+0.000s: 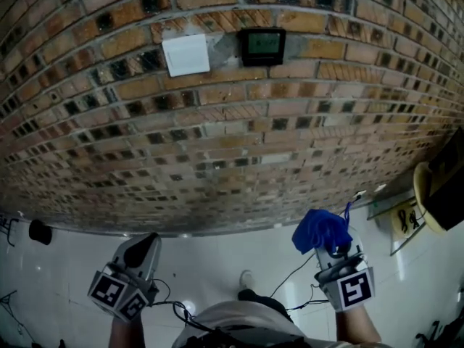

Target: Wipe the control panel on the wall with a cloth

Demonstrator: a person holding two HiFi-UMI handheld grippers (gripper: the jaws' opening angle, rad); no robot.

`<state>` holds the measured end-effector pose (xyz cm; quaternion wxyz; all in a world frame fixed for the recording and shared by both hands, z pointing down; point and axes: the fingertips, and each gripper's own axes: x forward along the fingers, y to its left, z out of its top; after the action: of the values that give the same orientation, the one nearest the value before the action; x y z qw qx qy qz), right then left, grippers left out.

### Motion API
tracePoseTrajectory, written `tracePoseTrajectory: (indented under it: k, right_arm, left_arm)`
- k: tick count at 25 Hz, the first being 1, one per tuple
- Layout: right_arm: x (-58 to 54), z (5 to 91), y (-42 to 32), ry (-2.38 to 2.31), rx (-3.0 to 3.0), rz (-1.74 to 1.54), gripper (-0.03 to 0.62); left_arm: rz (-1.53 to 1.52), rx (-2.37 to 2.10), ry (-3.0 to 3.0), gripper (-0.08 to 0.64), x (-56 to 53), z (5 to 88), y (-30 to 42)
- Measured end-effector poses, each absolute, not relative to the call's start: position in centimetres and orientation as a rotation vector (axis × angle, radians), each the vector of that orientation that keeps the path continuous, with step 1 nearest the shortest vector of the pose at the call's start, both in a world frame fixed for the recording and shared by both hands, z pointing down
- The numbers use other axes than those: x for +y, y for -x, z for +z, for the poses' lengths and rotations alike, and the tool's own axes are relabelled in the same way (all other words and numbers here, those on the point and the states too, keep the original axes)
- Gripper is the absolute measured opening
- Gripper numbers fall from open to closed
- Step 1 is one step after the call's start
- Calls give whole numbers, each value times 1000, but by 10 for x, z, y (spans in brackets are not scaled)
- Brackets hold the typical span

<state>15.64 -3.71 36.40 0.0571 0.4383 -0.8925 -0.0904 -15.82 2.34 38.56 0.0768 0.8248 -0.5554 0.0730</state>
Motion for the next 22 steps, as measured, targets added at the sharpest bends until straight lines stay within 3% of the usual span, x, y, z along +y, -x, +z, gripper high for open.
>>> tracePoseTrajectory:
  k: [10, 22]
  right_arm:
    - [161, 379, -143, -1334, -2685, -143, 87]
    - [214, 367, -152, -1338, -2725, -129, 84]
  left_arm:
    - [179, -1554, -2472, 3, 172, 421, 161]
    - [139, -1529, -2524, 3, 218, 409, 141]
